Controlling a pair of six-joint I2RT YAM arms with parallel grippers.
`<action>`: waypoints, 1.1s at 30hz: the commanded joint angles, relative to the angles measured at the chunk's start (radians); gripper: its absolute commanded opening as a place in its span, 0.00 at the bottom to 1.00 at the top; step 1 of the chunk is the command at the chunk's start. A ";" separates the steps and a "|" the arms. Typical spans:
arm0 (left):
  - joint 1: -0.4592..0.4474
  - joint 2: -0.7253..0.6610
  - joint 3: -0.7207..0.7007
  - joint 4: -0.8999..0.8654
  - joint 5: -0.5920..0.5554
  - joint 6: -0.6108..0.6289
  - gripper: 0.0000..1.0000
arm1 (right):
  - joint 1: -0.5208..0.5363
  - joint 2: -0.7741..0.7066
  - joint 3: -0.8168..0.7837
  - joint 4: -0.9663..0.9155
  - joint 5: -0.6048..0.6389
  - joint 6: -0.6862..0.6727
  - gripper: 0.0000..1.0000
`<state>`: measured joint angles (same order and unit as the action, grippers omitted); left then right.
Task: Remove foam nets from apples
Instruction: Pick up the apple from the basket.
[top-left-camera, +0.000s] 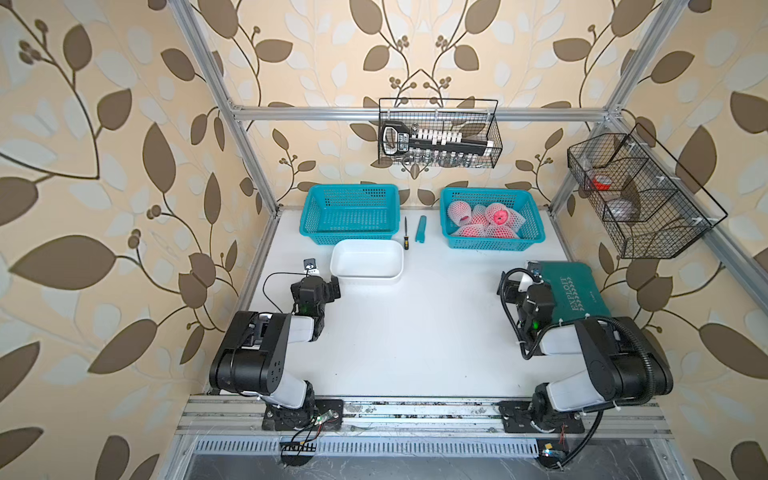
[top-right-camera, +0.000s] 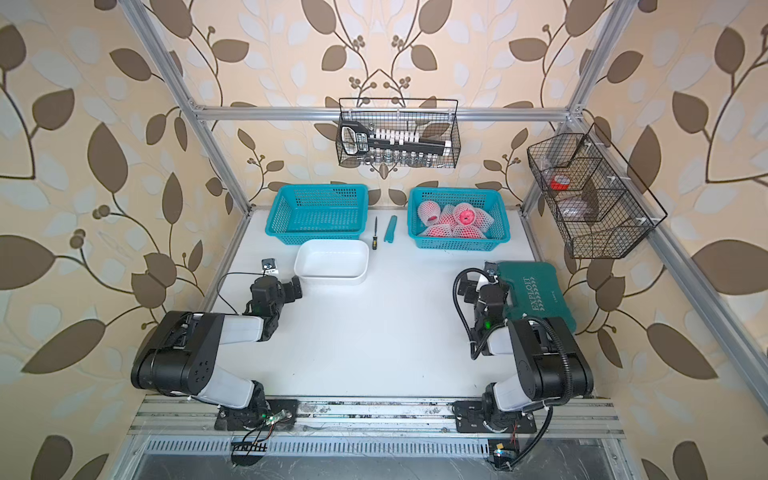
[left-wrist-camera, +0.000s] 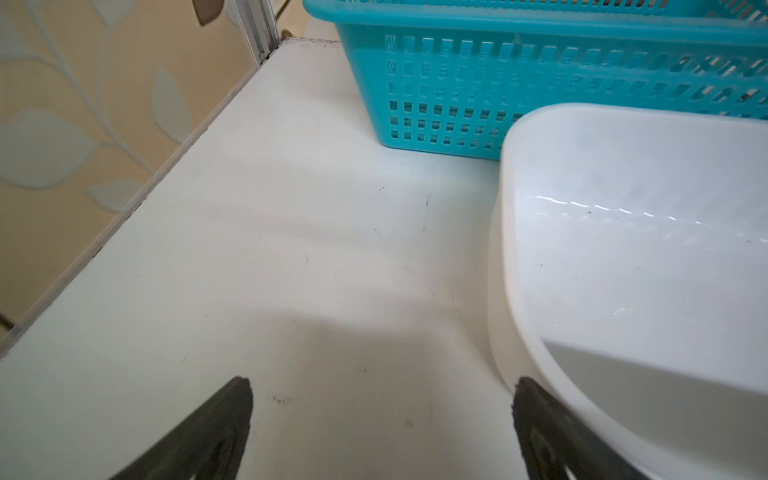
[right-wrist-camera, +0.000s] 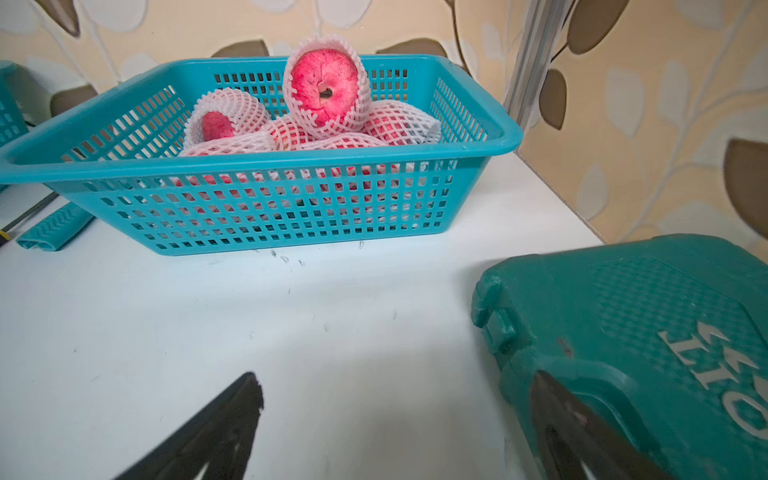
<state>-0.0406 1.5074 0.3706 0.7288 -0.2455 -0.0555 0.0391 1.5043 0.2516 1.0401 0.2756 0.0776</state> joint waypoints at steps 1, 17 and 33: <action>-0.007 -0.014 0.003 0.030 -0.006 -0.004 0.99 | -0.001 0.000 0.020 0.004 -0.013 -0.002 1.00; -0.007 -0.015 0.003 0.028 -0.006 -0.006 0.99 | 0.000 0.013 0.018 0.031 -0.012 -0.009 0.99; -0.244 -0.437 0.210 -0.433 -0.238 -0.027 0.99 | 0.248 -0.267 0.223 -0.453 0.497 0.129 1.00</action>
<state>-0.2245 1.2503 0.4896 0.4038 -0.3626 -0.0368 0.2295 1.3300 0.3550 0.7956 0.4675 0.0593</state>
